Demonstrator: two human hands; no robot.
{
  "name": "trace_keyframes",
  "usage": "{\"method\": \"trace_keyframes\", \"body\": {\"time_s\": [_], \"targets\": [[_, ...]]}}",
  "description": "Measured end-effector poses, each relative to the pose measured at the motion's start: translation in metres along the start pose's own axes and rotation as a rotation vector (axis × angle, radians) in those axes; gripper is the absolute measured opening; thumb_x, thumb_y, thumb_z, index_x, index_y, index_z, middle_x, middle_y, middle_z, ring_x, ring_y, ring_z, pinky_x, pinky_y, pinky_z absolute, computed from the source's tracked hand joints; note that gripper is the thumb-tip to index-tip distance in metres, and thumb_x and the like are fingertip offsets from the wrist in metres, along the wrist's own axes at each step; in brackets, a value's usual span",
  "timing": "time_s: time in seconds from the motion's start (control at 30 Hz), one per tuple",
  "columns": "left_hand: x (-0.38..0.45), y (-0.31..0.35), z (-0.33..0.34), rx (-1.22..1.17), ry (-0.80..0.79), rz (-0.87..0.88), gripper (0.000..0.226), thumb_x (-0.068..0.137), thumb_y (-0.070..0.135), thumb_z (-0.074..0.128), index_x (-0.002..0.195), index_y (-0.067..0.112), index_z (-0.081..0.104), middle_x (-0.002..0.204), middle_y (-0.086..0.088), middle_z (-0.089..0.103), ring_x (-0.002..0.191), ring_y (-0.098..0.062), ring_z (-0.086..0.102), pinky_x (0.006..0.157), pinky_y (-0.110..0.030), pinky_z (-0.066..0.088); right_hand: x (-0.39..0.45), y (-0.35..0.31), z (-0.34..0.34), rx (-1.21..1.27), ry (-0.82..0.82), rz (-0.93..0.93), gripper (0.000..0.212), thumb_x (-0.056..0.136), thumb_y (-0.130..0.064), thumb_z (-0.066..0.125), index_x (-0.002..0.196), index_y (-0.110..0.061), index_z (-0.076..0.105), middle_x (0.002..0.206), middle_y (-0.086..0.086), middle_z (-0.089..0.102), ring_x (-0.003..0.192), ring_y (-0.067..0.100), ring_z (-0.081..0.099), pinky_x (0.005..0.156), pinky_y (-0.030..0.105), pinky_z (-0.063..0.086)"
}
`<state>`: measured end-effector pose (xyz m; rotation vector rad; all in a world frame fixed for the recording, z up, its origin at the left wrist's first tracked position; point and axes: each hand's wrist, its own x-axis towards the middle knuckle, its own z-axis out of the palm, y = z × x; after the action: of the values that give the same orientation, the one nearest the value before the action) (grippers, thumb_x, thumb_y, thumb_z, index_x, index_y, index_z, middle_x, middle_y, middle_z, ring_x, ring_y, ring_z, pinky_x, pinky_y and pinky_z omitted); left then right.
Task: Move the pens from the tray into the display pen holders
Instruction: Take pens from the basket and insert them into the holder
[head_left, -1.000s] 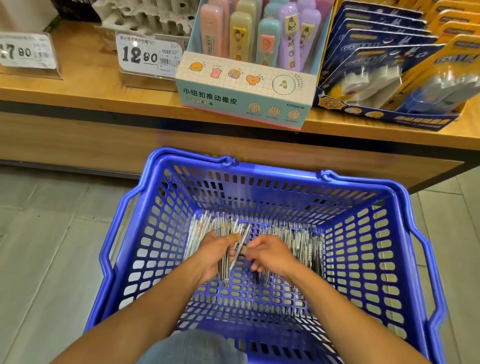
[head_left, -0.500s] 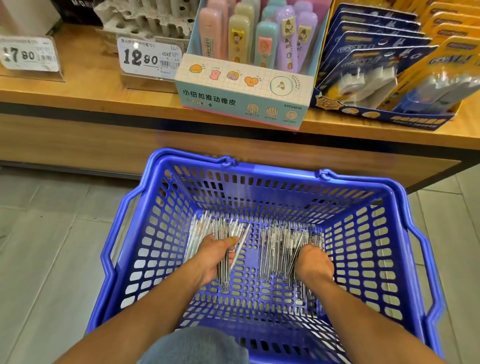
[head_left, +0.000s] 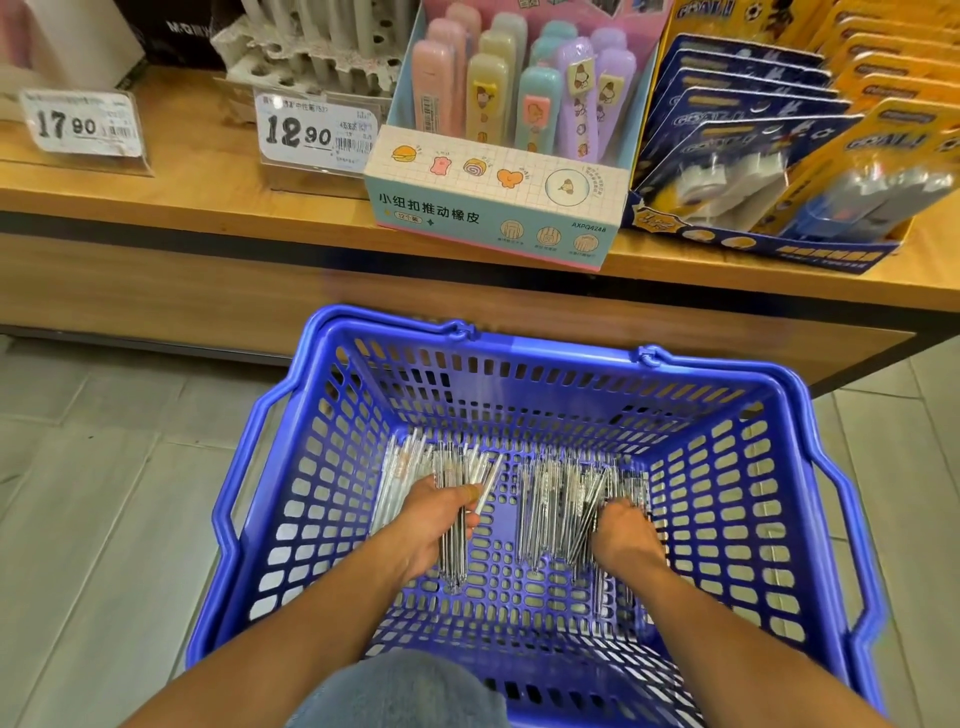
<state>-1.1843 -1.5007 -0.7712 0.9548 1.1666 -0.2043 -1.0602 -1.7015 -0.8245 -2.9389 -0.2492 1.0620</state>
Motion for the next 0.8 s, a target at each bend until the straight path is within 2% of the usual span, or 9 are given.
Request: {"method": "trace_keyframes", "body": {"time_s": [0.13,0.23,0.33,0.4,0.47,0.53,0.63,0.73,0.8], "targets": [[-0.002,0.0,0.0,0.003,0.004,0.021,0.081,0.089,0.01,0.071,0.153,0.008,0.021,0.09,-0.011,0.064,0.069,-0.018,0.061,0.054,-0.031,0.052,0.001,-0.005,-0.001,0.111,0.012,0.079,0.033,0.094,-0.008,0.057,0.123,0.003,0.049,0.089,0.009,0.062,0.073,0.017,0.063,0.053,0.02,0.053],[-0.004,0.0,-0.002,0.001,0.013,0.025,0.081,0.089,0.008,0.07,0.153,0.008,0.02,0.09,-0.012,0.064,0.068,-0.018,0.061,0.052,-0.029,0.052,0.004,-0.01,-0.001,0.167,0.005,0.13,0.028,0.093,-0.012,0.062,0.116,0.003,0.056,0.078,0.004,0.058,0.057,0.009,0.053,0.032,0.013,0.033],[-0.003,0.0,-0.003,0.002,0.007,0.026,0.08,0.09,0.008,0.07,0.153,0.007,0.021,0.091,-0.012,0.065,0.067,-0.018,0.06,0.052,-0.03,0.053,0.003,-0.011,-0.002,0.165,0.008,0.159,0.02,0.093,-0.013,0.062,0.107,0.0,0.058,0.068,0.001,0.05,0.052,0.007,0.047,0.025,0.01,0.024],[-0.002,-0.001,-0.003,0.011,0.003,0.021,0.075,0.09,0.008,0.07,0.151,0.006,0.025,0.091,-0.012,0.065,0.066,-0.017,0.06,0.053,-0.029,0.053,0.002,-0.011,-0.004,0.133,0.041,0.15,0.019,0.094,-0.013,0.061,0.109,-0.001,0.056,0.073,0.003,0.054,0.059,0.011,0.054,0.037,0.01,0.037],[-0.002,-0.001,-0.002,0.011,0.002,0.019,0.069,0.09,0.008,0.069,0.147,0.004,0.03,0.09,-0.012,0.065,0.065,-0.017,0.06,0.054,-0.028,0.054,0.0,-0.012,-0.01,0.13,0.083,0.082,0.014,0.094,-0.012,0.059,0.106,-0.005,0.057,0.084,0.006,0.062,0.072,0.018,0.062,0.055,0.02,0.052],[0.0,-0.002,-0.001,0.008,-0.002,0.023,0.071,0.09,0.008,0.07,0.148,0.004,0.029,0.091,-0.012,0.065,0.067,-0.017,0.061,0.057,-0.03,0.053,-0.002,-0.016,-0.019,0.247,0.06,-0.015,0.01,0.096,-0.017,0.058,0.103,-0.01,0.057,0.083,0.005,0.063,0.064,0.015,0.062,0.048,0.019,0.048],[0.003,-0.002,0.0,0.012,-0.025,0.015,0.077,0.087,0.011,0.073,0.148,0.005,0.028,0.095,-0.013,0.066,0.07,-0.018,0.063,0.062,-0.031,0.054,-0.011,-0.034,-0.035,0.617,-0.165,-0.172,0.01,0.095,-0.019,0.06,0.101,-0.011,0.059,0.085,0.006,0.067,0.055,0.011,0.06,0.045,0.016,0.045],[-0.001,-0.001,0.001,0.043,-0.104,0.006,0.055,0.079,0.019,0.08,0.12,0.007,0.045,0.092,-0.006,0.066,0.07,-0.01,0.067,0.056,-0.024,0.052,-0.025,-0.059,-0.038,0.888,-0.448,-0.283,0.011,0.093,-0.015,0.06,0.099,-0.006,0.062,0.087,0.012,0.07,0.063,0.016,0.066,0.059,0.022,0.055],[-0.002,-0.002,0.001,0.1,-0.153,0.041,0.081,0.066,0.026,0.087,0.13,0.001,0.044,0.116,-0.011,0.067,0.105,-0.018,0.065,0.083,-0.032,0.054,-0.031,-0.076,-0.034,1.007,-0.545,-0.292,0.015,0.093,-0.018,0.06,0.095,-0.003,0.062,0.078,0.01,0.07,0.065,0.018,0.067,0.062,0.024,0.056]]}}
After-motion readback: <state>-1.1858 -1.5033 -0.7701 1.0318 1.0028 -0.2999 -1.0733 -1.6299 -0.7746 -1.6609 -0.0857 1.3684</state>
